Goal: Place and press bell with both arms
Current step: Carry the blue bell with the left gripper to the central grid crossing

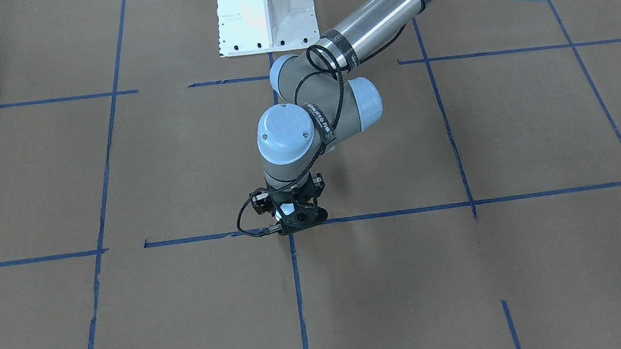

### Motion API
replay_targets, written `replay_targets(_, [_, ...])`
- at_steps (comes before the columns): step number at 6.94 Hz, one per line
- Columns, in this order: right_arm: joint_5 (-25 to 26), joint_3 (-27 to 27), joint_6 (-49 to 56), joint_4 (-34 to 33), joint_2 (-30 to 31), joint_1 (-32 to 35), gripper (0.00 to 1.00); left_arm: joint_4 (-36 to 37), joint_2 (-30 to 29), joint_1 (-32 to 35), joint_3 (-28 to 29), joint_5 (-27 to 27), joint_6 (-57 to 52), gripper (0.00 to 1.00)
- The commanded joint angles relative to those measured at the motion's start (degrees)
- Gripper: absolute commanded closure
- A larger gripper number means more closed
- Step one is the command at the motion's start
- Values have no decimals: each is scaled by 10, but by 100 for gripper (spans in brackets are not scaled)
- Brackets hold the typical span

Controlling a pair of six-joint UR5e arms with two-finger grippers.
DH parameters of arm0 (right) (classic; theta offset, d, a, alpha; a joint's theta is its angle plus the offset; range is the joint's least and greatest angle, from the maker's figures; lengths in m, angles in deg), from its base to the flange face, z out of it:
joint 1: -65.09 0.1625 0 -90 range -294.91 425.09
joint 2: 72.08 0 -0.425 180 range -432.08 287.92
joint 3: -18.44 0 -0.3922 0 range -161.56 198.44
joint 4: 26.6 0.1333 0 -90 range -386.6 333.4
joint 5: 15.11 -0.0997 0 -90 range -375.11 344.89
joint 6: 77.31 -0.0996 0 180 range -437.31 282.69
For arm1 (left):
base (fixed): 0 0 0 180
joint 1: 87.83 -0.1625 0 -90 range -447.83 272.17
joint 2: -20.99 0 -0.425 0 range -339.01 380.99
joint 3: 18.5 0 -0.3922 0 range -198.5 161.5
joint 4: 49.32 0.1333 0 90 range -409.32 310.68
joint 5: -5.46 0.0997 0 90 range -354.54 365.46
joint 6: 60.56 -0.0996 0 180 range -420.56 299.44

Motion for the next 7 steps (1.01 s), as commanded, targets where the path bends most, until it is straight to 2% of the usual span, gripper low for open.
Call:
replay_targets(1, [0, 0, 0, 0, 0, 0, 0, -9, -1, -2, 0, 0, -1, 1])
replay_targets(3, [0, 0, 0, 0, 0, 0, 0, -2, -1, 8, -14, -3, -4, 0])
replay_targets(4, [0, 1, 0, 1, -1, 0, 0, 6, 4, 30, -39, -21, -8, 0])
replay_targets(5, [0, 3, 1, 2, -4, 0, 0, 38, 15, 59, -62, -65, -35, 0])
replay_targets(7, [-11, 10, -5, 2, -9, 0, 0, 142, 125, 96, -213, -77, -182, 0])
